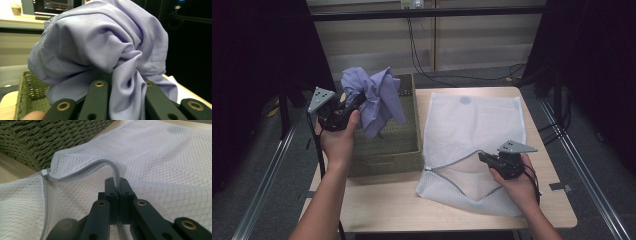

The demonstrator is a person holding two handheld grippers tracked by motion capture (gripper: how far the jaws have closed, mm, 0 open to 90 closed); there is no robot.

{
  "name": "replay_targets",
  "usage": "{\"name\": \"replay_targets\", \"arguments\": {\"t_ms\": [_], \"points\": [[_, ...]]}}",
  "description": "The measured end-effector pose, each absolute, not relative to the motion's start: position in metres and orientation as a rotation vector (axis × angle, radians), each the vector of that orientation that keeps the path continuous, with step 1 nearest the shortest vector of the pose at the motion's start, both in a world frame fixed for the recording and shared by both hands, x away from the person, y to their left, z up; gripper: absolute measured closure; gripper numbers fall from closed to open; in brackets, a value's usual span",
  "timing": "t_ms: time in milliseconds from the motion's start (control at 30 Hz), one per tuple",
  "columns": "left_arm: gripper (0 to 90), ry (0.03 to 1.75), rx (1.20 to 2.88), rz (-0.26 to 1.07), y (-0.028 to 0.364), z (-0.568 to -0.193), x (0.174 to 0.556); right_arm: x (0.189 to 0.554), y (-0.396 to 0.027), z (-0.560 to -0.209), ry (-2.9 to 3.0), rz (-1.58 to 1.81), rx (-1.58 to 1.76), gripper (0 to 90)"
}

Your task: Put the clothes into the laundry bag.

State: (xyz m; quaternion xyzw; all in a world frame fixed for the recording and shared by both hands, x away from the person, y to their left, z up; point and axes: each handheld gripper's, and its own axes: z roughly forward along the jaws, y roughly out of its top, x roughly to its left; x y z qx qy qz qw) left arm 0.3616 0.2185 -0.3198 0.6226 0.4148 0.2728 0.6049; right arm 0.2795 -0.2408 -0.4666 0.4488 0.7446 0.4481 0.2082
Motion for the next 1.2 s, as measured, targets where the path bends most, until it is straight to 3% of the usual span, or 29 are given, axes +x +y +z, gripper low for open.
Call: {"name": "replay_targets", "arguments": {"t_ms": [533,900,1200], "points": [[83.7,0.779,1.451,0.481,0.188,-0.300,0.304,0.279,-0.239,-0.468,2.073,1.252,1.253,88.6],[83.7,0.616,1.502,0.269,0.144,-0.322,0.262,0.282,-0.239,-0.467,2.068,1.281,1.258,88.7],[83.6,0.503,1.563,0.070,0.102,-0.361,0.242,0.282,-0.238,-0.464,2.063,1.271,1.263,88.6]]}}
